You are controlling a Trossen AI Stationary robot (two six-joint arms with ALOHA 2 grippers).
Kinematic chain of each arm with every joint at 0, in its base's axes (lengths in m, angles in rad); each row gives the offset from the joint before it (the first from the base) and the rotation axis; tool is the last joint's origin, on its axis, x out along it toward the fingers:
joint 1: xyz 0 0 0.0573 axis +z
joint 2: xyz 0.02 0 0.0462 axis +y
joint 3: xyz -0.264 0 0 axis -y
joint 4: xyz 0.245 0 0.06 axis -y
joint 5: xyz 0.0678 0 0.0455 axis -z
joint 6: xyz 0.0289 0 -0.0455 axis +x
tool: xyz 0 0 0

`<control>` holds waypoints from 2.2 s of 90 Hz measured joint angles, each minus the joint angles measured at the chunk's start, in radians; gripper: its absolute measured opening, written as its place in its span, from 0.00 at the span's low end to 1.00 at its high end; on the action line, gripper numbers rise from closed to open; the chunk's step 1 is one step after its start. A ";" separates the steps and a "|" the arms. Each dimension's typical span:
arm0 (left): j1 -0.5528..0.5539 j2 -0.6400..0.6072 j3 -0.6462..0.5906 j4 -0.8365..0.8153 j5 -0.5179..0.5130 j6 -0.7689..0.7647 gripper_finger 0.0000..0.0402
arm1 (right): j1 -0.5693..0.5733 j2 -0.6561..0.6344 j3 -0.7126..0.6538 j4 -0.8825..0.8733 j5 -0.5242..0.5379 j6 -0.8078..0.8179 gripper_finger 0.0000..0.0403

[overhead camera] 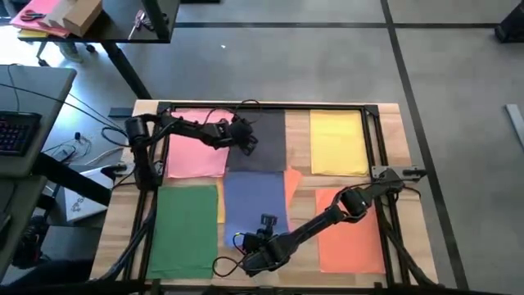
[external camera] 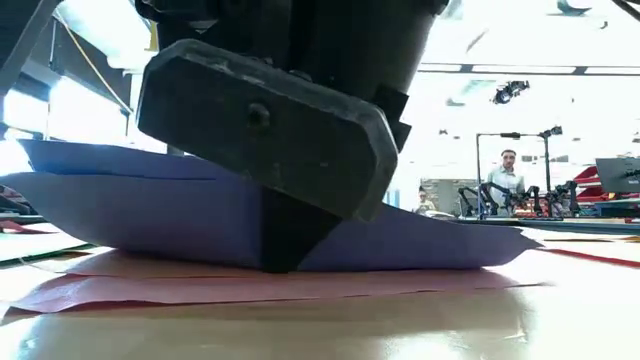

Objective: Organize paper
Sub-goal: Adjust the stacked colored papers

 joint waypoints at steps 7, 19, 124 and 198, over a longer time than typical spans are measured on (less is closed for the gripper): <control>0.000 -0.001 0.019 0.004 0.036 0.002 0.39 | -0.001 0.000 0.000 0.000 -0.004 0.000 0.00; -0.001 -0.030 0.068 -0.157 0.000 0.048 0.39 | -0.001 0.000 0.000 -0.001 -0.004 0.000 0.00; 0.196 -0.147 -0.014 -0.331 -0.015 0.079 0.39 | 0.000 0.000 0.000 -0.001 0.003 -0.012 0.00; 0.264 -0.154 -0.013 -0.329 -0.048 0.091 0.39 | -0.002 0.000 0.000 -0.001 0.001 -0.002 0.00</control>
